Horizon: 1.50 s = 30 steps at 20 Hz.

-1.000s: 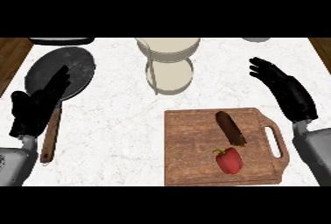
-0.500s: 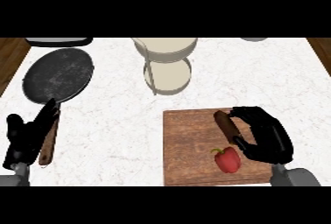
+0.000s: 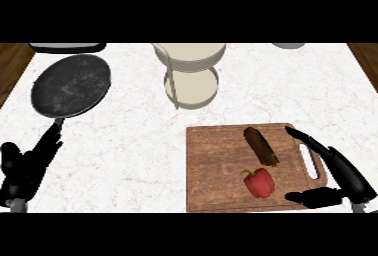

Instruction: Pick the bell pepper from the cutting board and place it in the tiered basket

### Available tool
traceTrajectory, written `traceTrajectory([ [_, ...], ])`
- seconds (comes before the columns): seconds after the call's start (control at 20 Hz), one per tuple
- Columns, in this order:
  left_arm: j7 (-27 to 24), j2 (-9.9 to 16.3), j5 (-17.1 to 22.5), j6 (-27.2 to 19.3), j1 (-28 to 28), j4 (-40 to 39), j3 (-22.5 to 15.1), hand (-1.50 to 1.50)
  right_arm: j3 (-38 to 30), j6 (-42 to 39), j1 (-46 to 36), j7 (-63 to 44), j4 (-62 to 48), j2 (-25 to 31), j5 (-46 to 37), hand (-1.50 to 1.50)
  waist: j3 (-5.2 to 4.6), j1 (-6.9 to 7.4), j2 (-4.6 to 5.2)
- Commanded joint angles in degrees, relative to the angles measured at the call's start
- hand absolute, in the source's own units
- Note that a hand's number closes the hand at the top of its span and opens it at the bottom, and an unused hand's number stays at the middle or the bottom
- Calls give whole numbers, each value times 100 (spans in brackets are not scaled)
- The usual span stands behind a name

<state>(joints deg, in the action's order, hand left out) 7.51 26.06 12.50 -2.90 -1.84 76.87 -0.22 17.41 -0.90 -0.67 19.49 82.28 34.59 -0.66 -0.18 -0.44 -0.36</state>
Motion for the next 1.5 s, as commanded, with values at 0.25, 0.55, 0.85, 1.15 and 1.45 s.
traceTrajectory([
  [0.25,-102,-3,35,206,-143,45,146,0,561,-1166,-208,-2108,1817,832,-395,-150,10,43,18],
  [0.55,-89,-209,-220,127,-155,88,122,0,605,-1559,-689,-4025,2521,214,-234,-150,14,59,28],
  [0.85,-318,-263,-232,344,-219,-105,298,0,528,-2261,-399,-4551,2776,468,-262,-150,16,34,29],
  [1.15,-191,-464,-437,265,-51,-65,316,0,34,-2716,-432,-4990,2753,458,-411,-150,17,34,31],
  [1.45,337,-559,-586,263,-108,485,388,0,-483,-3149,-208,-4747,2520,68,-443,-150,19,43,29],
])
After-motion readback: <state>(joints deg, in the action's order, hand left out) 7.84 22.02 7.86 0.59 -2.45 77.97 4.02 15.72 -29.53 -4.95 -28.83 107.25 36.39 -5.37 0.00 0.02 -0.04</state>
